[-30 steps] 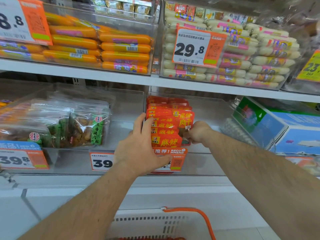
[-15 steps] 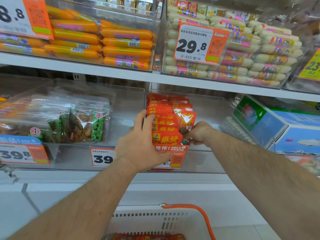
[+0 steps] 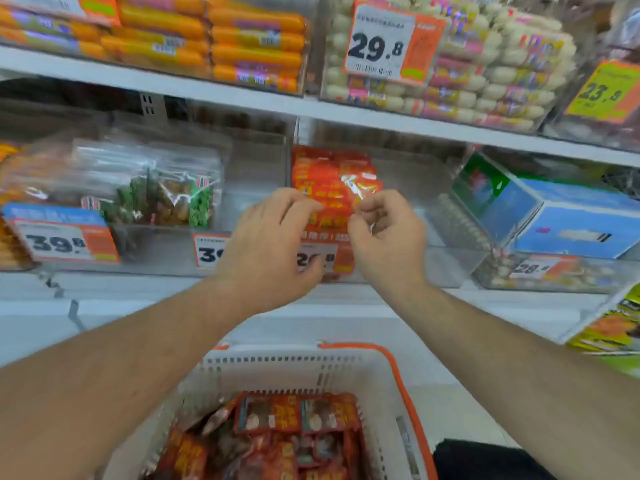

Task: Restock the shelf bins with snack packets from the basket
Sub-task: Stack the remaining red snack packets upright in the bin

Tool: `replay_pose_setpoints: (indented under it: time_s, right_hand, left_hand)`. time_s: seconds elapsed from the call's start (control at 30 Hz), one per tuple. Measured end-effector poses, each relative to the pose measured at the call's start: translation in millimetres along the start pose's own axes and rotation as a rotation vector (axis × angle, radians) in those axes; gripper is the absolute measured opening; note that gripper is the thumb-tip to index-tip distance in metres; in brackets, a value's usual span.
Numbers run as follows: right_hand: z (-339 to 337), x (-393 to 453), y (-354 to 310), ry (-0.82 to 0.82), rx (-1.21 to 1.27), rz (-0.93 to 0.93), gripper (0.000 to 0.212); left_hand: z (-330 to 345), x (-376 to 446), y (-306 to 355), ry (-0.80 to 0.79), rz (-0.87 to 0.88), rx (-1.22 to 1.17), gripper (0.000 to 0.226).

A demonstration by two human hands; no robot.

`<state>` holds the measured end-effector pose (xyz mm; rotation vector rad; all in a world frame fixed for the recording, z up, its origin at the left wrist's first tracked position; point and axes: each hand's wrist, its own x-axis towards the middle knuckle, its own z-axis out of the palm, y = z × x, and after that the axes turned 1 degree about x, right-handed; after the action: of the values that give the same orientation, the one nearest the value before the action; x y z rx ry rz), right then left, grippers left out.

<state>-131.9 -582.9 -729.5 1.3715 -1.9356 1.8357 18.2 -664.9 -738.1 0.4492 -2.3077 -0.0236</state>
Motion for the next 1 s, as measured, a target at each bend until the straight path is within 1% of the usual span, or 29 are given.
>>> replay_pose_setpoints:
  time_s: [0.03, 0.07, 0.1, 0.13, 0.17, 0.23, 0.27, 0.33, 0.37, 0.47, 0.5, 0.53, 0.6, 0.63, 0.7, 0.8, 0.83, 0.87, 0.93, 0.97, 1.0]
  right_hand:
    - [4, -18, 4, -0.053, 0.021, 0.013, 0.018]
    - [8, -35, 11, -0.121, 0.027, 0.047, 0.019]
    - [13, -54, 20, -0.204, 0.008, 0.088, 0.020]
    - [19, -70, 32, -0.308, -0.045, 0.133, 0.022]
    - [25, -85, 45, -0.435, -0.123, 0.179, 0.024]
    - [35, -111, 66, -0.692, -0.313, 0.241, 0.029]
    - [40, -122, 75, -0.802, -0.389, 0.258, 0.032]
    - [47, -146, 88, -0.985, -0.484, 0.309, 0.034]
    - [51, -160, 98, -1.068, -0.528, 0.332, 0.032]
    - [56, -207, 123, -1.380, -0.638, 0.470, 0.013]
    - [57, -222, 131, -1.494, -0.660, 0.513, 0.013]
    - [56, -236, 136, -1.601, -0.693, 0.551, 0.015]
    - [51, -257, 139, -1.753, -0.763, 0.591, 0.013]
    - [47, -266, 141, -1.799, -0.768, 0.604, 0.013]
    - [44, -280, 145, -1.832, -0.779, 0.606, 0.024]
    - [40, -290, 147, -1.812, -0.804, 0.616, 0.033]
    - [39, -292, 147, -1.823, -0.812, 0.606, 0.033]
    - [39, -292, 144, -1.845, -0.819, 0.586, 0.033]
    - [39, -284, 138, -1.884, -0.807, 0.535, 0.031]
    - [40, -277, 135, -1.901, -0.805, 0.506, 0.028]
    - [41, -266, 130, -1.915, -0.803, 0.467, 0.025]
  left_hand:
    - [-2, -17, 3, -0.112, 0.026, -0.026, 0.052]
    - [-2, -35, 5, -0.260, 0.029, -0.051, 0.045]
    - [-2, -51, 5, -0.419, 0.010, -0.072, 0.044]
    - [0, -66, 4, -0.562, -0.033, -0.079, 0.049]
    - [1, -78, 2, -0.658, -0.091, -0.088, 0.054]
    - [3, -97, -1, -0.761, -0.218, -0.103, 0.056]
    - [4, -105, -3, -0.788, -0.261, -0.115, 0.052]
    - [7, -119, -5, -0.858, -0.282, -0.133, 0.038]
    - [9, -125, -4, -0.911, -0.277, -0.133, 0.031]
    - [16, -132, 1, -1.029, -0.226, -0.153, 0.011]
    - [19, -133, 3, -1.056, -0.197, -0.155, 0.013]
    - [22, -134, 3, -1.090, -0.163, -0.148, 0.020]
    - [27, -136, 3, -1.167, -0.120, -0.122, 0.033]
    - [29, -137, 2, -1.194, -0.116, -0.118, 0.037]
    - [32, -139, -1, -1.227, -0.121, -0.124, 0.040]
    - [34, -138, -3, -1.232, -0.164, -0.143, 0.028]
    - [34, -137, -2, -1.236, -0.185, -0.154, 0.021]
    - [34, -136, -2, -1.251, -0.203, -0.162, 0.020]
    - [31, -137, 0, -1.291, -0.246, -0.184, 0.039]
    - [32, -138, 1, -1.290, -0.257, -0.193, 0.045]
    - [33, -138, 1, -1.283, -0.257, -0.195, 0.044]
